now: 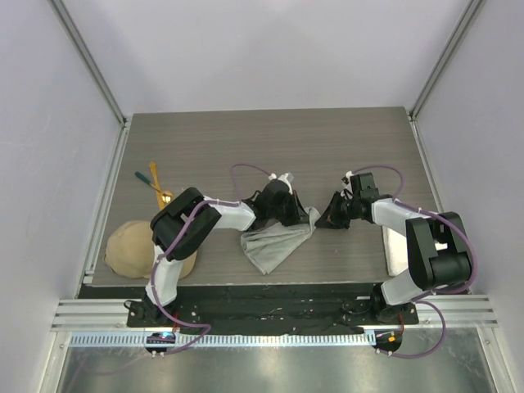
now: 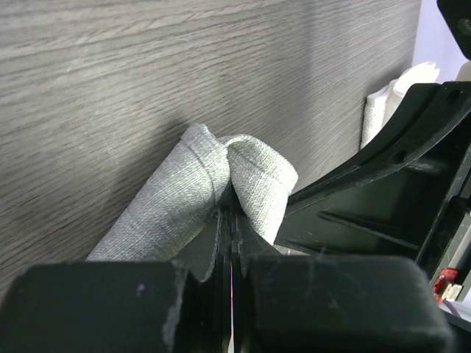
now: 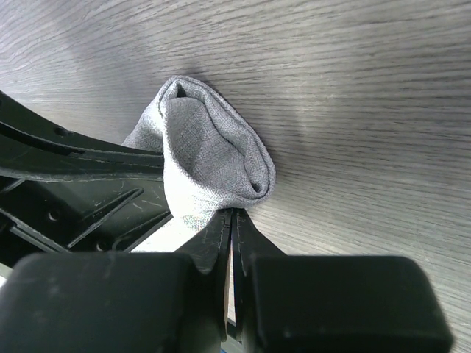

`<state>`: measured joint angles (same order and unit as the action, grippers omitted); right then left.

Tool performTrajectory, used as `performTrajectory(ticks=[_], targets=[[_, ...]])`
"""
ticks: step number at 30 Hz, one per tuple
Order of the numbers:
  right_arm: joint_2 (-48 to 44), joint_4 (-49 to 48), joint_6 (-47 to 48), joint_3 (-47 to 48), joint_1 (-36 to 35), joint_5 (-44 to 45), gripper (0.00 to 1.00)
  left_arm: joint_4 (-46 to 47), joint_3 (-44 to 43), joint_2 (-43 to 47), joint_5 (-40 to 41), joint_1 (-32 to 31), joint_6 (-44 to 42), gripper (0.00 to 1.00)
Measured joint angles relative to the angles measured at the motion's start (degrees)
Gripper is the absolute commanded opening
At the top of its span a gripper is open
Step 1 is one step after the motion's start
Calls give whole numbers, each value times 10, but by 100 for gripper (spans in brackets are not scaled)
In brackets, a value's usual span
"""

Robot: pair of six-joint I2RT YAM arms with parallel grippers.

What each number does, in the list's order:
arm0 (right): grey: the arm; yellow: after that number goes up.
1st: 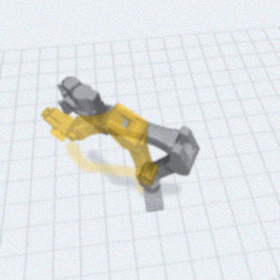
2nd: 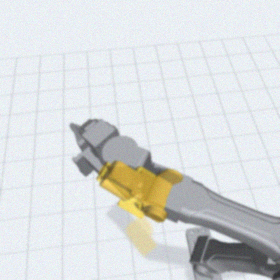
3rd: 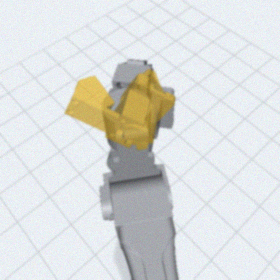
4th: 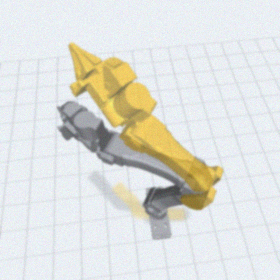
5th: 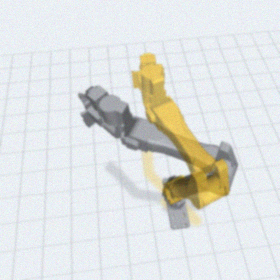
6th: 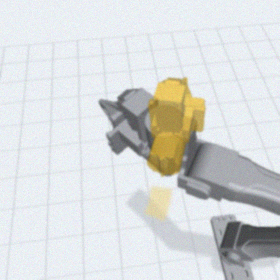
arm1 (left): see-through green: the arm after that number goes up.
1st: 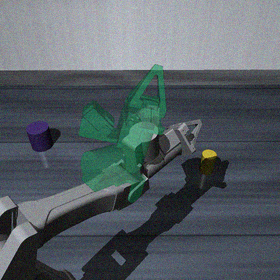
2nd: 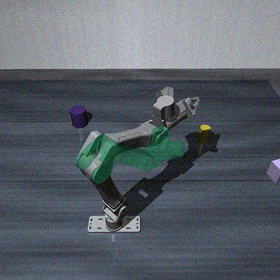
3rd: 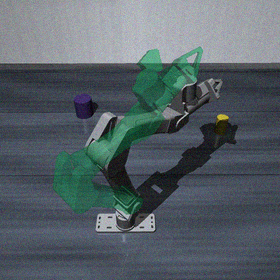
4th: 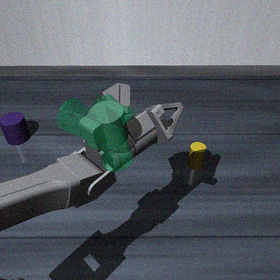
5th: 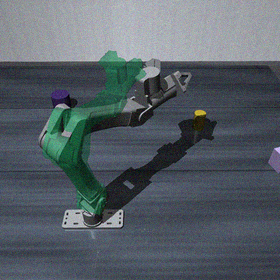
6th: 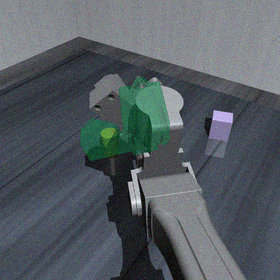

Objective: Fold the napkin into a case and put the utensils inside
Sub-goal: Stuff the 2/3-rectangle-folded napkin at the center of the board.

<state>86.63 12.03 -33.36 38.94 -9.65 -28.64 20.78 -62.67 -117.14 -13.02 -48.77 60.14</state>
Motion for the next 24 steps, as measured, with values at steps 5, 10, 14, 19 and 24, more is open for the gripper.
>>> performTrajectory(ticks=[5,10,14,19,24], targets=[[0,2,0,0,0,1,7,-66,-34,2,7,-2,-29,0],[0,3,1,0,0,3,7,-144,-67,8,15,-2,-62,0],[0,3,2,0,0,3,7,-185,-79,17,17,-2,-77,0],[0,3,3,0,0,3,7,-215,-83,27,17,2,-85,0],[0,3,3,0,0,3,7,-232,-85,36,17,3,-98,0]])
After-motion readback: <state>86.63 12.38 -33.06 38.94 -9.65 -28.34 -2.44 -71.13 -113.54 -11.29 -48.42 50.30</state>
